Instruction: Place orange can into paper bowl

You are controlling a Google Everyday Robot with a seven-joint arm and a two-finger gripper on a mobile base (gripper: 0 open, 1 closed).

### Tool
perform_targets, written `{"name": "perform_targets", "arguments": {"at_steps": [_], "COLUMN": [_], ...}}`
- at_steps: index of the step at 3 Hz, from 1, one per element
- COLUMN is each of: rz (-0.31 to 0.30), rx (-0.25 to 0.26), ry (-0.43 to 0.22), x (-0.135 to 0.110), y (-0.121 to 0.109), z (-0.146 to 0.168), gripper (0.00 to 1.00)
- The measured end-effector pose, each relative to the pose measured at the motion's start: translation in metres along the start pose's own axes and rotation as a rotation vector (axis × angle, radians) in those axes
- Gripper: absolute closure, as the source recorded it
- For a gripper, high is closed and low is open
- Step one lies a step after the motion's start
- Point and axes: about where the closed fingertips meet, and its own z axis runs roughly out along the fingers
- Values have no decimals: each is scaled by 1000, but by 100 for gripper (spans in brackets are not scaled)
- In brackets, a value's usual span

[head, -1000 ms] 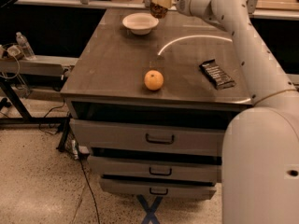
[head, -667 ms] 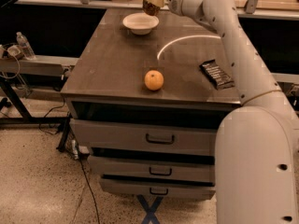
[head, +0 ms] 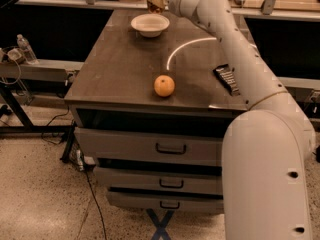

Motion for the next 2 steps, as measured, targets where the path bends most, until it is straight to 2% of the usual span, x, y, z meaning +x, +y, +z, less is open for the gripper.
{"name": "perform_targets", "arguments": {"at_steps": [1, 2], "rz": [-106, -146], "rx": [72, 103], "ry": [57, 119], "x": [16, 34], "y": [5, 11], "z": [9, 11], "gripper": [100, 100]}}
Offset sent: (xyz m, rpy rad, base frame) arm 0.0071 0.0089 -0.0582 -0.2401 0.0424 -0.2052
